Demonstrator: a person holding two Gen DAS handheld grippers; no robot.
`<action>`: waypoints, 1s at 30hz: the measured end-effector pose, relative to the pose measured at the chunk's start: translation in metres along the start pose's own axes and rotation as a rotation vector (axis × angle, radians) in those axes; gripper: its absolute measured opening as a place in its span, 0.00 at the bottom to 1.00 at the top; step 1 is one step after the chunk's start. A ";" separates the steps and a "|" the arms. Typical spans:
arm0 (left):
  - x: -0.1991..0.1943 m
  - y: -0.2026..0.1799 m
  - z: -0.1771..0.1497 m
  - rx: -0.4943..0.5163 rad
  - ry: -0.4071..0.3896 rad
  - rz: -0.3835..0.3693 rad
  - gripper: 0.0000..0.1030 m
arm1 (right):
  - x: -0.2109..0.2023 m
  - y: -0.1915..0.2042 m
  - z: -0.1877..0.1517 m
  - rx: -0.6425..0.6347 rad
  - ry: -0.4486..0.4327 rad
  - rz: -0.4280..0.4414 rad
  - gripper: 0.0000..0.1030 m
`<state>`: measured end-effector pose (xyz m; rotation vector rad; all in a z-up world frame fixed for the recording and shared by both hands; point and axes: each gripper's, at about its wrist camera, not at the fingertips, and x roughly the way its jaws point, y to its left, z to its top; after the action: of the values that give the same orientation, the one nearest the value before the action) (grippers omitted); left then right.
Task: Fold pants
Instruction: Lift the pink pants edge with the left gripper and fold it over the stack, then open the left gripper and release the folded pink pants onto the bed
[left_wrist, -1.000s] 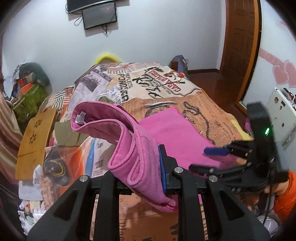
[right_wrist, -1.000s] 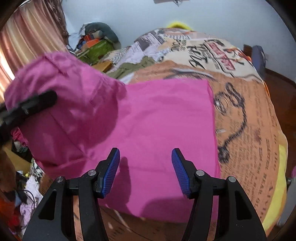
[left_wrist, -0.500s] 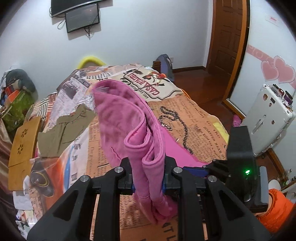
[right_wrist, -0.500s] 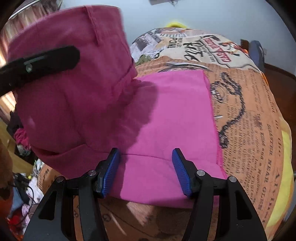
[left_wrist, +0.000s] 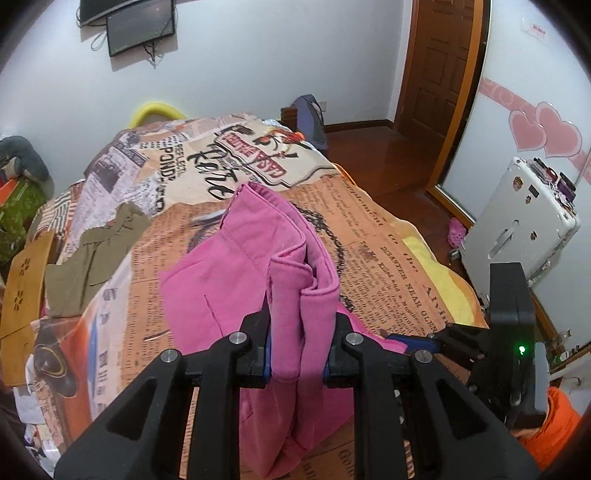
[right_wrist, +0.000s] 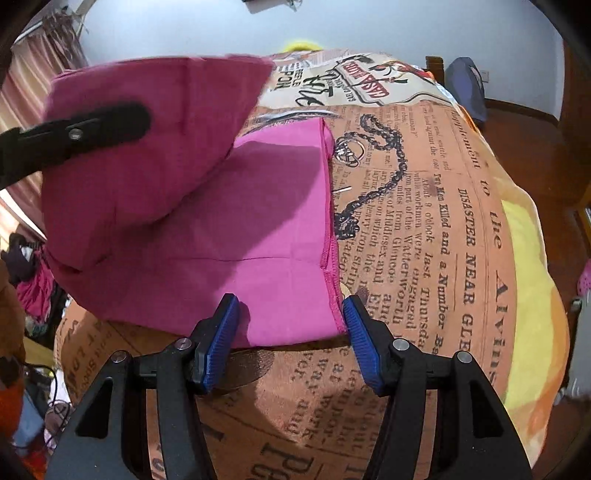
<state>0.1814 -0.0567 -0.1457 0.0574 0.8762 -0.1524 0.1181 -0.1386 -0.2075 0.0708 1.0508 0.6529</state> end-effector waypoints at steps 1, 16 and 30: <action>0.003 -0.002 0.000 0.000 0.006 -0.003 0.18 | -0.001 0.000 0.001 0.003 0.001 0.003 0.54; 0.025 -0.024 -0.004 0.033 0.069 -0.051 0.40 | -0.041 -0.020 0.000 0.038 -0.077 -0.050 0.54; 0.010 0.022 -0.045 0.022 0.084 0.094 0.73 | -0.059 -0.001 0.025 0.009 -0.176 -0.023 0.54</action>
<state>0.1571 -0.0313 -0.1826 0.1257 0.9536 -0.0721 0.1204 -0.1647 -0.1491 0.1219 0.8840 0.6101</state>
